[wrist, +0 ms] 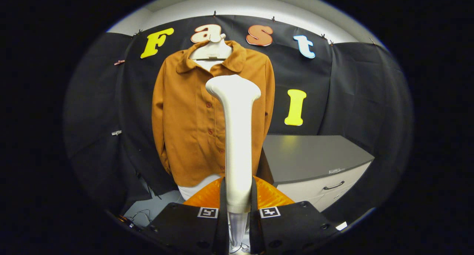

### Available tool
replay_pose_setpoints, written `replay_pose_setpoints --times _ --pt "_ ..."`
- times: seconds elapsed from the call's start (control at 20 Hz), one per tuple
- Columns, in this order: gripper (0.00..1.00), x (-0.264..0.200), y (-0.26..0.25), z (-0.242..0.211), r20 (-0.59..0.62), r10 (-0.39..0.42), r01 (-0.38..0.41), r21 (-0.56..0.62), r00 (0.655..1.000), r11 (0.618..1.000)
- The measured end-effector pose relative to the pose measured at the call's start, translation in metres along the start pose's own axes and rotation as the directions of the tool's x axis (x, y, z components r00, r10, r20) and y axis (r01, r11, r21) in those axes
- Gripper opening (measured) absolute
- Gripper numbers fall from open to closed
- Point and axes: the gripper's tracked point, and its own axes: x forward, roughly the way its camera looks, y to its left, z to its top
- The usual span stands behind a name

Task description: Iron the clothes twice with a garment steamer, once on the left side and once on the right side.

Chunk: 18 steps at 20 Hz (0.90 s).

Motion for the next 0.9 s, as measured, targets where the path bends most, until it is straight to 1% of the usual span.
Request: replay_pose_setpoints --times 0.2,0.4,0.5,0.65,0.9 --pt "0.25 -0.004 0.027 0.041 0.085 0.014 -0.012 -0.024 0.996 1.0" --pt "0.25 0.01 0.062 0.061 0.125 0.028 -0.022 -0.046 0.992 0.999" --pt "0.25 0.021 0.081 0.063 0.129 0.03 -0.023 -0.054 0.991 0.998" --pt "0.25 0.041 0.101 0.061 0.125 0.002 0.007 -0.07 0.992 0.998" --pt "0.26 0.08 0.135 0.049 0.11 0.006 0.003 -0.084 0.994 0.996"
